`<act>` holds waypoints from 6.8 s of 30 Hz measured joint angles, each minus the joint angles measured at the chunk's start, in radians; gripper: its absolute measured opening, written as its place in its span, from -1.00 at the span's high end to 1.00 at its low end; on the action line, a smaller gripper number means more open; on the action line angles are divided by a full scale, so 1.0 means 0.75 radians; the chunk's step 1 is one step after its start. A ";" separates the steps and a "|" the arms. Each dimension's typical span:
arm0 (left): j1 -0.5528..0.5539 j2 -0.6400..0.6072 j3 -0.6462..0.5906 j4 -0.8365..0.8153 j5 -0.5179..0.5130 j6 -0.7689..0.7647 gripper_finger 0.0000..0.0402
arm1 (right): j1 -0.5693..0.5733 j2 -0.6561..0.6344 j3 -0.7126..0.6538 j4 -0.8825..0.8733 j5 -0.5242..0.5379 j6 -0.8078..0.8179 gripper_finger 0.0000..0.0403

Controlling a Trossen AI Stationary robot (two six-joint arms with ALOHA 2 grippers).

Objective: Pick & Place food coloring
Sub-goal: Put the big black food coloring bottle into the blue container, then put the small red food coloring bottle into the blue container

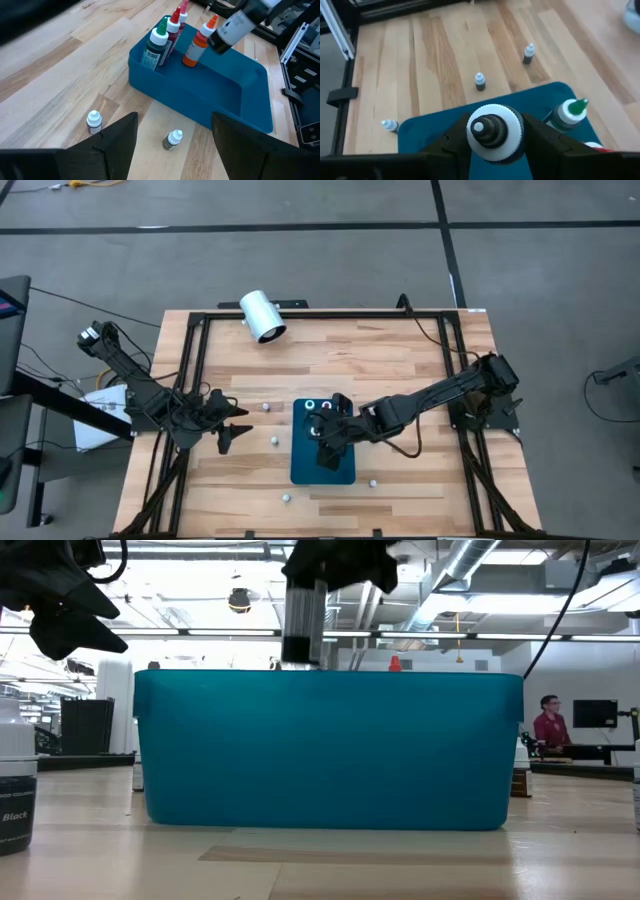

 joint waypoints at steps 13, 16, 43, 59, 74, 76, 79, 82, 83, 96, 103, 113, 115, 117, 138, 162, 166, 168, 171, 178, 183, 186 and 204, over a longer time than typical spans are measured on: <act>-0.001 0.000 0.000 0.050 0.056 0.044 -0.21 | -0.078 0.129 0.000 0.092 -0.090 0.025 0.30; 0.000 0.000 0.000 0.054 0.059 0.048 -0.21 | -0.085 0.147 0.000 0.116 -0.121 0.026 0.32; -0.001 0.000 0.000 0.056 0.058 0.058 -0.21 | -0.097 0.157 0.000 -0.038 -0.121 0.036 0.25; -0.001 0.000 0.000 0.057 0.056 0.058 -0.21 | -0.096 0.155 -0.059 0.073 -0.163 0.035 0.22; -0.001 0.000 0.000 0.071 0.059 0.058 -0.21 | -0.112 0.155 -0.061 0.069 -0.161 0.027 0.10; -0.001 0.000 0.000 0.072 0.059 0.058 -0.21 | -0.112 0.155 -0.061 0.068 -0.161 0.025 0.09; -0.001 0.000 0.000 0.077 0.060 0.058 -0.21 | -0.112 0.155 -0.061 0.068 -0.161 0.025 0.09; -0.001 0.000 0.000 0.077 0.060 0.058 -0.21 | -0.112 0.155 -0.061 0.068 -0.159 0.023 0.11; -0.001 0.000 -0.001 0.077 0.061 0.058 -0.21 | -0.112 0.155 -0.061 0.068 -0.159 0.022 0.11; -0.001 0.000 0.000 0.077 0.064 0.058 -0.21 | -0.111 0.155 -0.006 0.055 -0.157 -0.044 0.12; -0.001 0.000 0.000 0.077 0.064 0.058 -0.21 | -0.112 0.155 0.188 -0.149 -0.155 -0.153 0.12; 0.000 0.000 0.000 0.077 0.066 0.058 -0.21 | -0.094 0.154 0.500 -0.679 -0.155 -0.225 0.12; 0.000 0.000 0.000 0.077 0.067 0.058 -0.21 | -0.085 0.152 0.519 -0.782 -0.156 -0.206 0.12; 0.000 0.000 0.000 0.077 0.067 0.059 -0.21 | -0.073 0.151 0.520 -0.869 -0.156 -0.187 0.12; 0.000 0.000 0.000 0.129 0.082 0.132 -0.21 | -0.004 -0.025 0.481 -1.133 0.057 0.004 0.12; 0.000 0.001 0.000 0.136 0.057 0.140 -0.21 | -0.013 -0.560 -0.469 -0.597 0.049 0.180 0.12; 0.000 0.001 0.000 0.136 0.057 0.140 -0.21 | -0.013 -0.571 -0.591 -0.501 0.050 0.211 0.12; 0.000 0.001 -0.001 0.135 0.056 0.140 -0.21 | -0.010 -0.587 -0.647 -0.466 0.051 0.212 0.12; 0.000 0.001 0.000 0.135 0.055 0.140 -0.21 | -0.011 -0.618 -0.727 -0.354 0.058 0.213 0.12; 0.000 0.001 -0.001 0.126 0.055 0.140 -0.21 | -0.025 -0.719 -0.893 -0.250 0.096 0.284 0.12; -0.001 0.001 0.000 0.123 0.047 0.140 -0.21 | -0.036 -0.747 -1.012 -0.090 0.091 0.303 0.12; 0.000 0.001 0.000 0.123 0.040 0.140 -0.21 | -0.050 -0.740 -1.066 0.015 0.088 0.316 0.12; -0.001 0.001 -0.001 0.121 0.029 0.132 -0.21 | -0.060 -0.741 -1.072 0.028 0.121 0.280 0.05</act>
